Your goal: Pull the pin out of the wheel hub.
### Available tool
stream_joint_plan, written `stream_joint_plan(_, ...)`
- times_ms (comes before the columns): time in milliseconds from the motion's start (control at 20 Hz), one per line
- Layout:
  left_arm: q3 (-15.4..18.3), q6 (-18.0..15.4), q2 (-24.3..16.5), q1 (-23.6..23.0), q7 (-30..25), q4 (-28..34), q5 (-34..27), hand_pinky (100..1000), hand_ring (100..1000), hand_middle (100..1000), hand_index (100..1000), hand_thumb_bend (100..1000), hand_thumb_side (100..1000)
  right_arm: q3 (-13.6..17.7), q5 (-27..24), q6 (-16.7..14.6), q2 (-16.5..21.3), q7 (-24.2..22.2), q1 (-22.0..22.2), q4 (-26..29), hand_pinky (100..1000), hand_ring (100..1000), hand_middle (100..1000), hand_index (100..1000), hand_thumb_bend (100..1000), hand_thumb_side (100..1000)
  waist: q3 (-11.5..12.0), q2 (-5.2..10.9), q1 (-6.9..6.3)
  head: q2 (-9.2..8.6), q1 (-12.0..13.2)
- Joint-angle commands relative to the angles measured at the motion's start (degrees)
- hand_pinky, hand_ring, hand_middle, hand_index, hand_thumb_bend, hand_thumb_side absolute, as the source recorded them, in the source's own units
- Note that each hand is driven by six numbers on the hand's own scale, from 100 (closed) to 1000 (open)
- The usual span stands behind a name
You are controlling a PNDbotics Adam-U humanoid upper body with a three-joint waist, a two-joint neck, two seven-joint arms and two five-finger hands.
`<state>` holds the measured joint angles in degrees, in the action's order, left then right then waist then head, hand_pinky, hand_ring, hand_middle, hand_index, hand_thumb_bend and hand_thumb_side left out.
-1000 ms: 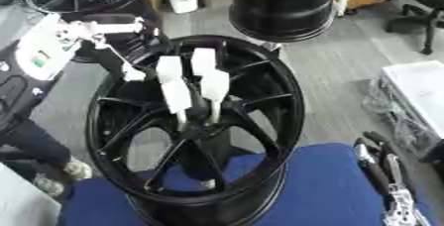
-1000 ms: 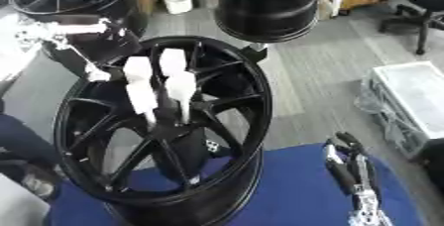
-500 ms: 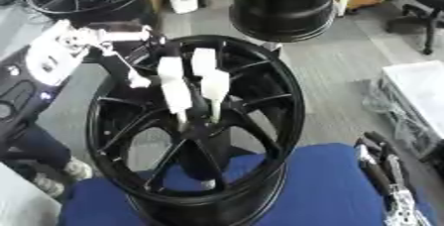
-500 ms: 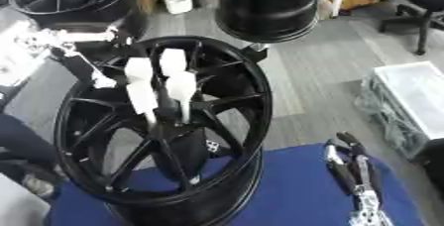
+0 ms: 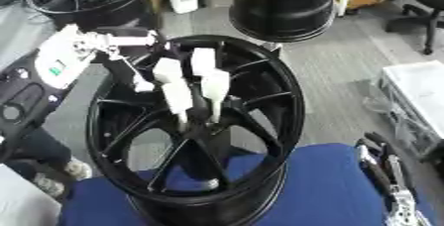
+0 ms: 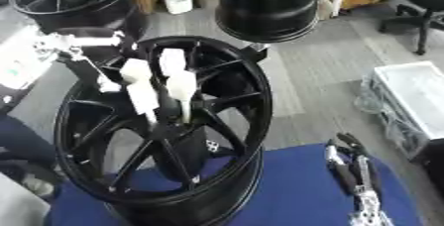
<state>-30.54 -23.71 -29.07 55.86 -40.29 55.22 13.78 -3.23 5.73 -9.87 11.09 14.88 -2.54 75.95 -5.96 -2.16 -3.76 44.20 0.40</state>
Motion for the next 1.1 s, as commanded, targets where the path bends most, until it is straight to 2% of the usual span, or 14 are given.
stream_joint_plan(50, 0.28, -12.02, -0.57, 0.86, -11.68, 0.24, 0.32, 657, 789, 547, 726, 255, 100, -0.1, 0.16, -0.09, 0.81, -0.08, -0.68, 0.54, 715, 846, 983, 868, 100, 635, -0.03, 0.6, 0.19, -0.09, 0.07)
stream_joint_plan(150, 0.55, -11.95, -0.62, 0.96, -11.68, 0.39, -0.08, 620, 720, 462, 644, 199, 100, -0.09, 0.16, -0.06, 0.8, -0.07, -0.66, 0.5, 715, 847, 983, 868, 100, 648, 0.03, 0.62, 0.2, -0.09, 0.08)
stream_joint_plan(350, 1.46, -11.25, -1.18, 1.31, -11.68, 1.24, -1.89, 586, 660, 376, 559, 162, 100, -0.06, 0.12, 0.02, 0.78, 0.0, -0.63, 0.44, 715, 846, 983, 868, 100, 653, 0.12, 0.65, 0.24, -0.09, -0.03)
stream_joint_plan(650, 3.42, -9.79, -3.62, 2.87, -11.68, 3.91, -5.25, 589, 663, 366, 552, 165, 100, 0.0, 0.06, 0.1, 0.78, 0.08, -0.52, 0.37, 715, 847, 983, 868, 100, 672, 0.25, 0.72, 0.27, -0.09, -0.04)
stream_joint_plan(800, 5.2, -9.34, -6.17, 3.86, -11.68, 6.1, -6.98, 596, 665, 367, 554, 171, 100, 0.12, 0.02, 0.15, 0.78, 0.23, -0.42, 0.34, 716, 846, 983, 868, 100, 685, 0.49, 0.77, 0.21, -0.09, -0.2)
stream_joint_plan(950, 8.32, -8.36, -9.84, 4.47, -11.68, 8.12, -8.8, 608, 670, 372, 560, 178, 100, 0.47, -0.01, 0.3, 0.93, 0.6, -0.03, 0.25, 716, 846, 983, 868, 100, 708, 1.29, 0.97, -0.02, -0.09, -0.82)
stream_joint_plan(1100, 12.03, -7.16, -13.94, 2.94, -11.68, 9.98, -10.28, 610, 676, 374, 564, 184, 100, 0.82, 0.03, 0.39, 1.12, 0.99, 0.34, 0.25, 716, 847, 983, 868, 100, 698, 2.28, 1.12, -0.19, -0.09, -1.07)
